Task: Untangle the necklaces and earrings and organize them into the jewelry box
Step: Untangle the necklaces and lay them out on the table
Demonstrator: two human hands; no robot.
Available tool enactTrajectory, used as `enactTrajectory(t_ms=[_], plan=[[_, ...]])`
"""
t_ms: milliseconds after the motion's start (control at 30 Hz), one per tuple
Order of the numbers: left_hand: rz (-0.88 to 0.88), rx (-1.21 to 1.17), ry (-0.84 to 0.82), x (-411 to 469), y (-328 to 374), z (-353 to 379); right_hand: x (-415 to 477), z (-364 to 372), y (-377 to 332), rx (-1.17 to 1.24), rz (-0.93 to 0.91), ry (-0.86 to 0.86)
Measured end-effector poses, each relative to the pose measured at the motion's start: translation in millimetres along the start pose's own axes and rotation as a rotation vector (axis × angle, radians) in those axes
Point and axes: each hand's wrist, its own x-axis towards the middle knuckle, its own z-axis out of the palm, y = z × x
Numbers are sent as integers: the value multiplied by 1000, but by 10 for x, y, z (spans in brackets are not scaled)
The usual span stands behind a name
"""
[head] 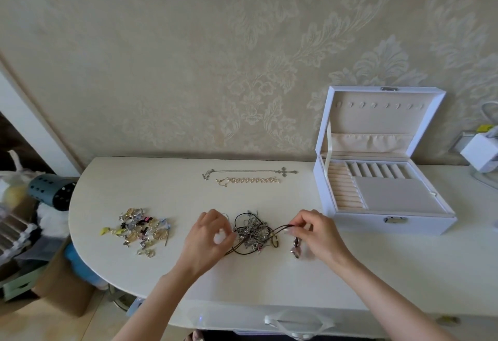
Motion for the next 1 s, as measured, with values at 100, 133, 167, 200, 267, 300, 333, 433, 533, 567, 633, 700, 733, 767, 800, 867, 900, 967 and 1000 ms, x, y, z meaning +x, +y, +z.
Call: enactTrajectory(t_ms=[100,133,167,200,267,300,333,433,533,567,633,700,733,767,800,867,900,967,1000], plan=[[101,-121,-54,125,230,26,0,-44,-229,291,-2,-130],[123,-153,-102,172,311,30,2,-60,-310,364,-17,-170],[138,-184,-150,221,388,38,7,-71,-389,403,-31,-193],[152,-213,-189,265,457,46,3,-78,-467,437,-41,-208],[172,-280,-219,338,561,54,18,-89,-578,489,-50,-212],[160,-327,-222,362,592,46,35,-97,-603,512,-57,-211],[132,-368,-225,383,615,31,48,-111,-630,539,-57,-208],[83,-377,-258,416,600,9,97,-163,-666,645,-75,-191],[64,-312,-284,404,489,58,126,-206,-716,801,-124,-207],[60,-300,-278,396,442,77,124,-214,-736,856,-135,-211],[67,-289,-255,376,375,102,115,-226,-764,924,-130,-194],[67,-306,-220,369,360,95,115,-227,-757,898,-114,-170],[61,-316,-210,371,363,86,117,-226,-743,850,-101,-161],[53,-321,-208,377,372,73,123,-224,-715,786,-86,-154],[41,-321,-217,384,369,67,128,-221,-679,711,-64,-153],[10,-276,-262,399,341,53,133,-213,-575,542,-3,-173],[-1,-224,-301,398,320,44,127,-203,-515,453,34,-189],[-16,-150,-415,378,294,22,116,-160,-399,279,104,-203],[-21,-152,-441,362,287,22,113,-132,-338,200,130,-197]])
